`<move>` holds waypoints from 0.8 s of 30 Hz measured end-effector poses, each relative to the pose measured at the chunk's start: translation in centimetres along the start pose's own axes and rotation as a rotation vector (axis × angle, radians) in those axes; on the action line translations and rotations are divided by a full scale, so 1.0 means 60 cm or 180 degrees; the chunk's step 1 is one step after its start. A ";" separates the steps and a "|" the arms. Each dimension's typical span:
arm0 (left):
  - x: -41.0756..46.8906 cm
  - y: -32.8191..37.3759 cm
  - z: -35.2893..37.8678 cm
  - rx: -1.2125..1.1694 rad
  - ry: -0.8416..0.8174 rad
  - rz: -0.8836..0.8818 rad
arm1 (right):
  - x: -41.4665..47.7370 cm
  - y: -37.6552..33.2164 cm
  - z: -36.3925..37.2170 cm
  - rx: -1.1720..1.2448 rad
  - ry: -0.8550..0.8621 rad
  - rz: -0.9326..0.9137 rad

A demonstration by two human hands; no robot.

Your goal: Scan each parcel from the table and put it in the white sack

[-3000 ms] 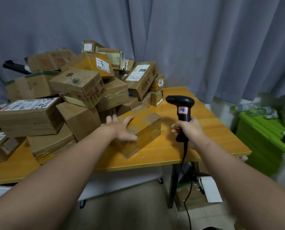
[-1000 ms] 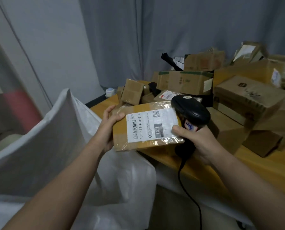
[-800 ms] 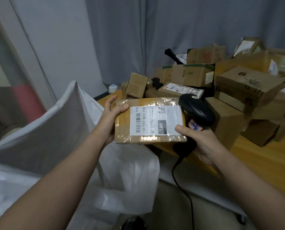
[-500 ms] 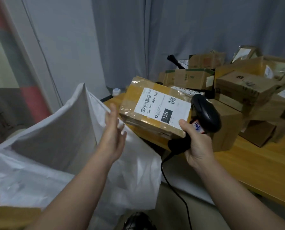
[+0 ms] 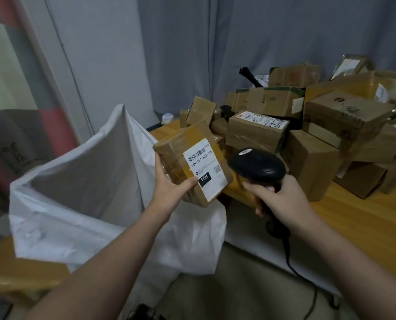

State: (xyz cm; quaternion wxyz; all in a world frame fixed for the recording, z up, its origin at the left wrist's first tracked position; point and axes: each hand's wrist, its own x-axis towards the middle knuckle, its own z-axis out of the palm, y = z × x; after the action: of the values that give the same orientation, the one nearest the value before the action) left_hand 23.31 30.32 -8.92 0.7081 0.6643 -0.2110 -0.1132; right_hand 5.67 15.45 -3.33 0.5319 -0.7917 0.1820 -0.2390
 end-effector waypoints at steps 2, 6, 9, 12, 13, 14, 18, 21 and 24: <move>0.005 -0.011 -0.015 0.0227 0.0004 0.0026 | -0.008 -0.004 0.007 -0.0268 -0.0100 -0.0015; 0.000 -0.026 -0.033 0.0625 -0.0044 0.0020 | -0.031 0.001 0.024 -0.0078 -0.0002 0.0183; -0.009 -0.034 -0.039 0.0709 -0.0037 0.0031 | -0.053 0.003 0.034 0.0061 0.0007 0.0230; -0.015 -0.040 -0.046 0.0739 -0.0043 0.0119 | -0.071 0.010 0.050 0.0150 0.0015 0.0352; -0.016 -0.041 -0.048 0.0756 -0.0045 0.0143 | -0.074 0.014 0.054 0.0147 0.0018 0.0378; -0.018 -0.041 -0.050 0.0777 -0.0041 0.0153 | -0.078 0.018 0.058 0.0147 0.0028 0.0398; -0.022 -0.046 -0.058 0.0801 -0.0014 0.0138 | -0.091 0.028 0.064 0.0235 0.0011 0.0429; -0.025 -0.054 -0.062 0.0784 0.0003 0.0130 | -0.098 0.029 0.063 0.0251 -0.0046 0.0419; -0.030 -0.058 -0.061 0.0813 0.0017 0.0101 | -0.100 0.026 0.058 0.0228 -0.0040 0.0389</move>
State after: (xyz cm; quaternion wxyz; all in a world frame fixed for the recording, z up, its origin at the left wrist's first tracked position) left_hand 23.79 34.06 -12.71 0.6200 0.7460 -0.2322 -0.0725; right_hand 2.68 20.77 -7.01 0.5747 -0.7610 0.2180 -0.2075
